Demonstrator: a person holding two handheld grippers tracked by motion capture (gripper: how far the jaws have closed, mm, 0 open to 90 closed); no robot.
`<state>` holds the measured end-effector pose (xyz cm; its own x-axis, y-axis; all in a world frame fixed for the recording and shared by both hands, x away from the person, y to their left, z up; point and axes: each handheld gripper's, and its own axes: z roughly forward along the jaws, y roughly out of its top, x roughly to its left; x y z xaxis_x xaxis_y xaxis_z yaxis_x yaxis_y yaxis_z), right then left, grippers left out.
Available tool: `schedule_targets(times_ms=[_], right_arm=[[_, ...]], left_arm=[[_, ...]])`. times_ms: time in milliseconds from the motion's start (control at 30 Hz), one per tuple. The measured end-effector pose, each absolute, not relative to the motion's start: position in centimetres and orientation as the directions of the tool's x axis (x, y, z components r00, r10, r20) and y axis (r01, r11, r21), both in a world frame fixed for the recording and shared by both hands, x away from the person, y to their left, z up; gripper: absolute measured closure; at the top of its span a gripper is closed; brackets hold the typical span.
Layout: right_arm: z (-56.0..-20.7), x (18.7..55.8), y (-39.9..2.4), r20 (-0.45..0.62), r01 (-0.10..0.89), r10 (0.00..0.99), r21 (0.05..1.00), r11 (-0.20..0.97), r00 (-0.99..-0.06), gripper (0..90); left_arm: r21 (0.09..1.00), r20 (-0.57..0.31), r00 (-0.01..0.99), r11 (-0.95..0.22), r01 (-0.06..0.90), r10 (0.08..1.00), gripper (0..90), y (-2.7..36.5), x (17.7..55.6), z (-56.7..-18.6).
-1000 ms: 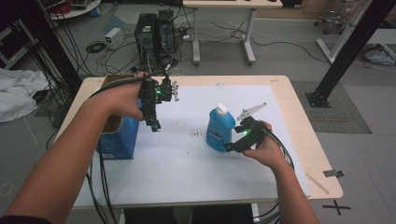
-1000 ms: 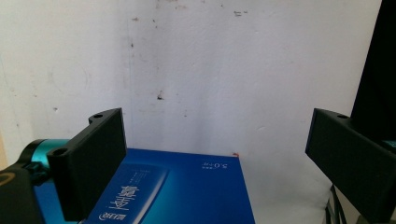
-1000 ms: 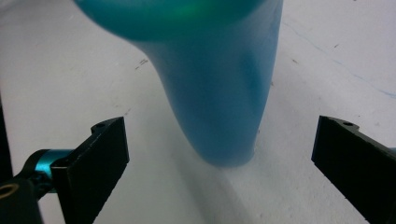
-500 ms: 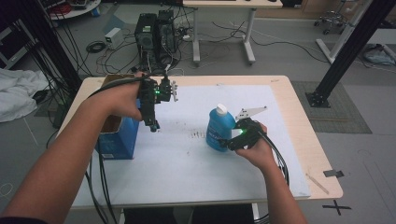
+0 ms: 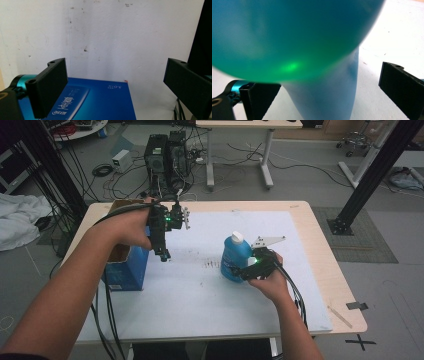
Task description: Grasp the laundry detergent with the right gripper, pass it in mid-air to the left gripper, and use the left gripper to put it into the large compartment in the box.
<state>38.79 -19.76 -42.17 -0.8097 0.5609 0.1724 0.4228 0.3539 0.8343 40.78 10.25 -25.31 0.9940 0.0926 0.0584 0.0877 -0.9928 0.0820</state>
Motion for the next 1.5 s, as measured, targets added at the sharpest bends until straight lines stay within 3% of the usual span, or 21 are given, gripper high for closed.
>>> schedule_targets(times_ms=[400,500,567,967,1033,1500], right_arm=[[-42.36,38.62,-19.16,0.167,0.409,0.57,0.851,0.328,-0.805,4.6],[-42.4,38.61,-19.04,0.168,0.412,0.578,0.853,0.321,-0.799,6.9],[-42.39,38.6,-19.0,0.163,0.407,0.582,0.857,0.317,-0.797,13.5],[-42.14,38.4,-18.99,0.156,0.389,0.583,0.872,0.299,-0.797,16.6],[-42.02,38.33,-19.12,0.154,0.379,0.574,0.877,0.296,-0.804,23.2],[-42.02,38.18,-19.02,0.132,0.355,0.558,0.881,0.312,-0.819,33.0]], left_arm=[[0.085,0.059,0.994,-0.992,0.091,0.096,5.3,10.46,40.75,-25.41],[0.086,0.058,0.994,-0.992,0.091,0.096,5.3,10.46,40.74,-25.39],[0.086,0.059,0.994,-0.992,0.089,0.094,5.3,10.46,40.71,-25.42],[0.087,0.059,0.994,-0.992,0.091,0.096,5.3,10.47,40.68,-25.44],[0.088,0.06,0.993,-0.992,0.092,0.098,5.3,10.47,40.66,-25.42],[0.086,0.057,0.994,-0.992,0.091,0.096,5.3,10.41,40.71,-25.56]])
